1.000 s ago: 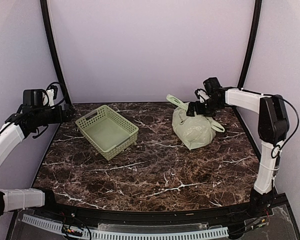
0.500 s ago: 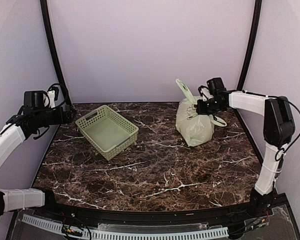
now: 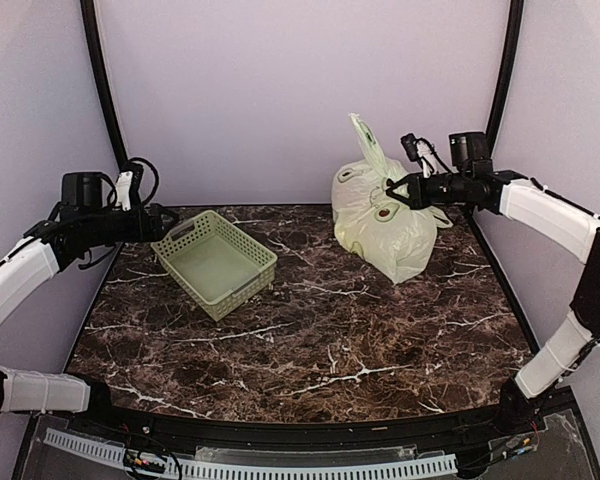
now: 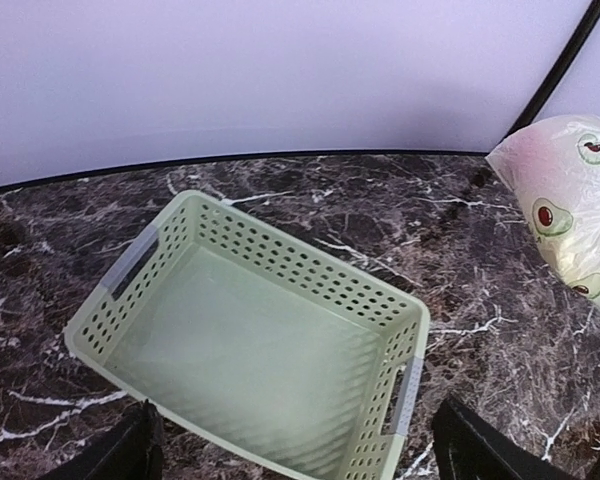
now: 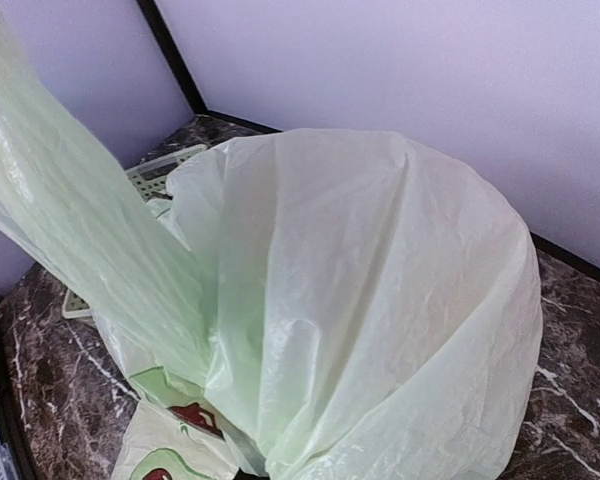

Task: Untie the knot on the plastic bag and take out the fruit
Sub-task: Pick up the takeout bag from the center of the board, then place the takeout bag at the center of the board.

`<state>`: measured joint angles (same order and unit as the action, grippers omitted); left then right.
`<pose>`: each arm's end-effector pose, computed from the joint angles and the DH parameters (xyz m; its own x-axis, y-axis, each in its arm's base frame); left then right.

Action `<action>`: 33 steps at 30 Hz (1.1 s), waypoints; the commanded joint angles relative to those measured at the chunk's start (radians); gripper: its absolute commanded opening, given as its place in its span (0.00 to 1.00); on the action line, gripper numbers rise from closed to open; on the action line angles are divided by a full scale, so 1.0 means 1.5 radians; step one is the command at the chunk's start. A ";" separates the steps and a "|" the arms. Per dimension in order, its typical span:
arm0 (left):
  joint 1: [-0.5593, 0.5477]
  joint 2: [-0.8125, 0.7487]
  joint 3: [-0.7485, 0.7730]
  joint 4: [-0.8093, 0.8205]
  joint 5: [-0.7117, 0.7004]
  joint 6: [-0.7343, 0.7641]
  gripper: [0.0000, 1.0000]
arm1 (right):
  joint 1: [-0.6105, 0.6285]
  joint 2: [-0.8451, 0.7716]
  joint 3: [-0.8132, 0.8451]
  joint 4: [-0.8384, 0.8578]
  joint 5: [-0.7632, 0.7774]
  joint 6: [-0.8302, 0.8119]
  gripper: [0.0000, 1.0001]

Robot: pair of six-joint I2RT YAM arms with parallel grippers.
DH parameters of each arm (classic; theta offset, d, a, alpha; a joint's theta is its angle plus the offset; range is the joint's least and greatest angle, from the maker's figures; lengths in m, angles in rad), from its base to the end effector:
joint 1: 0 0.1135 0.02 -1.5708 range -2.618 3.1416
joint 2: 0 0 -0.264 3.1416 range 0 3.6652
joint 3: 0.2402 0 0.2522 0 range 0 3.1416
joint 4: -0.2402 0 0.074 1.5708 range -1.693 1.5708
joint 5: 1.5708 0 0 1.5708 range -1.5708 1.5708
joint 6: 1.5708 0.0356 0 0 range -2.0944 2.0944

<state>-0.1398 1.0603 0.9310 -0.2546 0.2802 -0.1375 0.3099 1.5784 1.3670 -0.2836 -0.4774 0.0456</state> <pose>0.2383 -0.0435 0.3312 -0.4205 -0.0738 -0.9043 0.3333 0.9144 -0.2297 0.3446 0.1275 0.3346 -0.4818 -0.1118 -0.8691 -0.6346 0.7284 0.2582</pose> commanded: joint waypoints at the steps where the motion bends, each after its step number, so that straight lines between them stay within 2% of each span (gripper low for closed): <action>1: -0.023 0.024 0.063 0.039 0.089 -0.002 0.93 | 0.023 -0.046 -0.025 0.003 -0.148 -0.059 0.00; 6: -0.029 0.071 0.100 0.098 0.167 -0.050 0.94 | 0.072 -0.045 -0.008 -0.065 -0.214 -0.088 0.00; 9: -0.040 0.115 0.118 0.103 0.196 -0.062 0.93 | 0.117 -0.028 0.012 -0.106 -0.213 -0.110 0.00; 15: -0.053 0.138 0.083 0.120 0.219 -0.064 0.92 | 0.231 0.033 0.047 -0.156 -0.223 -0.133 0.00; 20: -0.059 0.140 0.054 0.123 0.222 -0.062 0.92 | 0.315 0.096 0.102 -0.229 -0.172 -0.165 0.00; 25: -0.069 0.156 0.049 0.140 0.253 -0.082 0.92 | 0.372 0.129 0.117 -0.239 -0.127 -0.172 0.00; 30: -0.119 0.168 0.044 0.146 0.258 -0.079 0.92 | 0.403 0.155 0.120 -0.219 -0.052 -0.164 0.00; 32: -0.143 0.171 0.044 0.146 0.260 -0.075 0.92 | 0.404 0.141 0.095 -0.174 -0.031 -0.146 0.11; 33: -0.151 0.172 0.044 0.146 0.260 -0.073 0.92 | 0.404 0.121 0.077 -0.140 -0.025 -0.134 0.25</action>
<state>-0.3092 1.3121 1.0161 -0.0517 0.6399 -0.2508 0.9138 1.8065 1.5135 -0.6342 -0.6014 -0.1951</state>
